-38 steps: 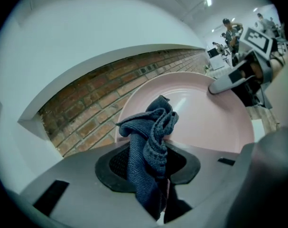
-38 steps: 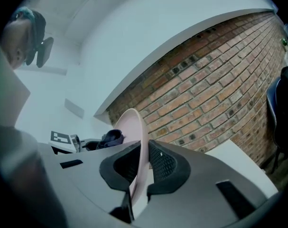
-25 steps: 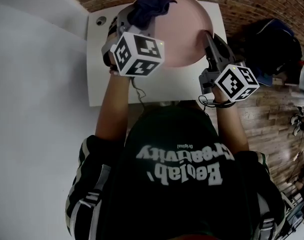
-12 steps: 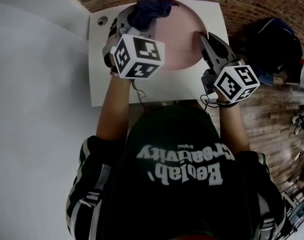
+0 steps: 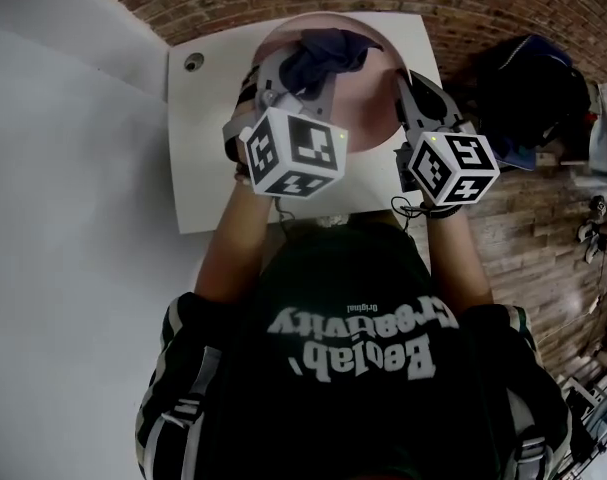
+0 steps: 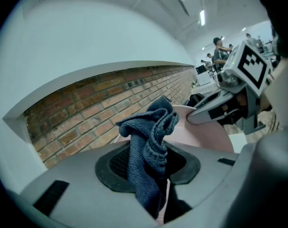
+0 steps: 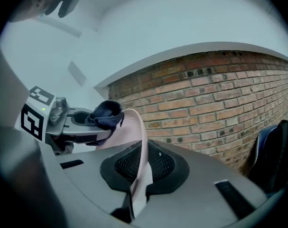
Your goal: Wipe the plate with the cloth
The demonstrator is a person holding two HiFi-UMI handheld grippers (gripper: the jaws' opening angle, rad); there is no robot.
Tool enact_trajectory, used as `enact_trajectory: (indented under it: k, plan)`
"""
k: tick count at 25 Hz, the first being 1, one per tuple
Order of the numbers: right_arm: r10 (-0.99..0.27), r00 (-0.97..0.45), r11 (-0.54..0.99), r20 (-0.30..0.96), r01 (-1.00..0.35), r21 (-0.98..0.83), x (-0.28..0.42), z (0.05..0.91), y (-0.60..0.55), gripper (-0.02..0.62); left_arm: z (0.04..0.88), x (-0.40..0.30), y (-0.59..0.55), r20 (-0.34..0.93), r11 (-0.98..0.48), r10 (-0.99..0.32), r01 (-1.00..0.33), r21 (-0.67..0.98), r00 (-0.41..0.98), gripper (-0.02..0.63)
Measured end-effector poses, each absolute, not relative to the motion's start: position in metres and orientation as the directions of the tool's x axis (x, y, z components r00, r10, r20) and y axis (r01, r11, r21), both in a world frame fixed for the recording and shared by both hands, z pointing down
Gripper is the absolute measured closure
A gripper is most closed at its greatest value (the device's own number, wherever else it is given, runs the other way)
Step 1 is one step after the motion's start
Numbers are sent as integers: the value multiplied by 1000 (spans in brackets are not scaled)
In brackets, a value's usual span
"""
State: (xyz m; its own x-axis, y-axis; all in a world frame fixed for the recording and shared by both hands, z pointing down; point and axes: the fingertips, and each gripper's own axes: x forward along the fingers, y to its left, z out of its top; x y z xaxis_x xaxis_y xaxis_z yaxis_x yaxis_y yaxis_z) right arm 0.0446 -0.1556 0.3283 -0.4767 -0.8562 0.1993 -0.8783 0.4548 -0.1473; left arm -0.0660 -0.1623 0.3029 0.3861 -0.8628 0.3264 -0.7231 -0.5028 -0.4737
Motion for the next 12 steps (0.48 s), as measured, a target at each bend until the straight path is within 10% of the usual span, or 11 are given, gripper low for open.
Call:
enact_trajectory:
  k: [12]
  plan:
    - [-836, -505, 518, 214, -855, 4, 26, 336, -148, 589, 295, -15, -163, 331, -569, -822, -633, -525, 464, 476]
